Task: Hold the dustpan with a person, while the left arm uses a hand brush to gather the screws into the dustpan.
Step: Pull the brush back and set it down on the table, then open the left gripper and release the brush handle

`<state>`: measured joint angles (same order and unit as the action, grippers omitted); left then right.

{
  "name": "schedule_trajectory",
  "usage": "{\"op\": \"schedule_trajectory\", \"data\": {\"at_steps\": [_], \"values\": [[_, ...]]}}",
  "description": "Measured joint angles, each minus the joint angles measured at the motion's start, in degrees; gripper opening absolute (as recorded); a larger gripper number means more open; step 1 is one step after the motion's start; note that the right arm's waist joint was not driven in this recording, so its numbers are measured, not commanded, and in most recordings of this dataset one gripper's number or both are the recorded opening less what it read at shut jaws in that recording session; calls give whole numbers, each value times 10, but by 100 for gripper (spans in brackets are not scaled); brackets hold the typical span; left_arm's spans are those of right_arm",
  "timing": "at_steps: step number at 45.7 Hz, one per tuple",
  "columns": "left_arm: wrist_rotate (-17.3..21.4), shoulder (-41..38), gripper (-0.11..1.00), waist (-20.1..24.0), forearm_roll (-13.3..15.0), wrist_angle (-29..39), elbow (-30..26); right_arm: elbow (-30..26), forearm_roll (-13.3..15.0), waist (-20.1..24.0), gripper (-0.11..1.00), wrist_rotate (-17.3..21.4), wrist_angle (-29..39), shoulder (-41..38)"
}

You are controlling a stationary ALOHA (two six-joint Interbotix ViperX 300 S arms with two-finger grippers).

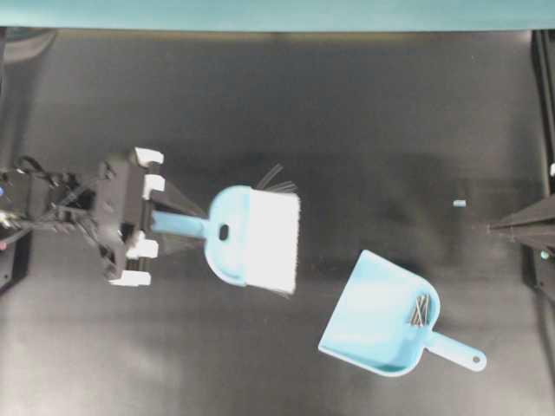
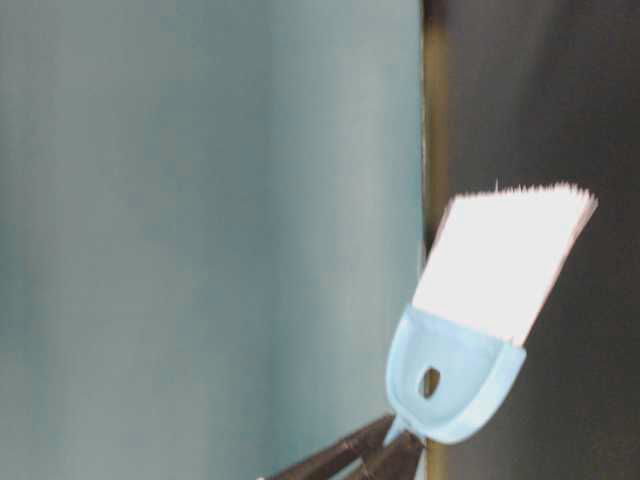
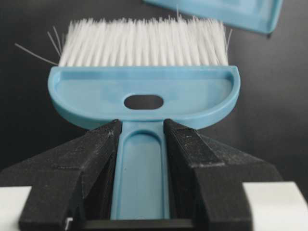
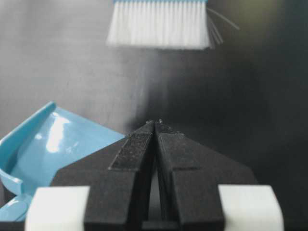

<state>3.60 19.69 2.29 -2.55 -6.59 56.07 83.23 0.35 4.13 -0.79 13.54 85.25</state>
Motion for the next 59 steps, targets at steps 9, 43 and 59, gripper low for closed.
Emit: {"op": "schedule_trajectory", "data": {"at_steps": [9, 43, 59], "values": [[-1, 12, 31, 11, 0, -7, 22, 0, 1, 0, 0, 0, -1, 0], [-2, -89, 31, 15, 0, -79, 69, 0, 1, 0, 0, 0, 0, 0], [-2, -97, 45, 16, 0, -82, 69, 0, 1, 0, 0, 0, 0, 1]]}}
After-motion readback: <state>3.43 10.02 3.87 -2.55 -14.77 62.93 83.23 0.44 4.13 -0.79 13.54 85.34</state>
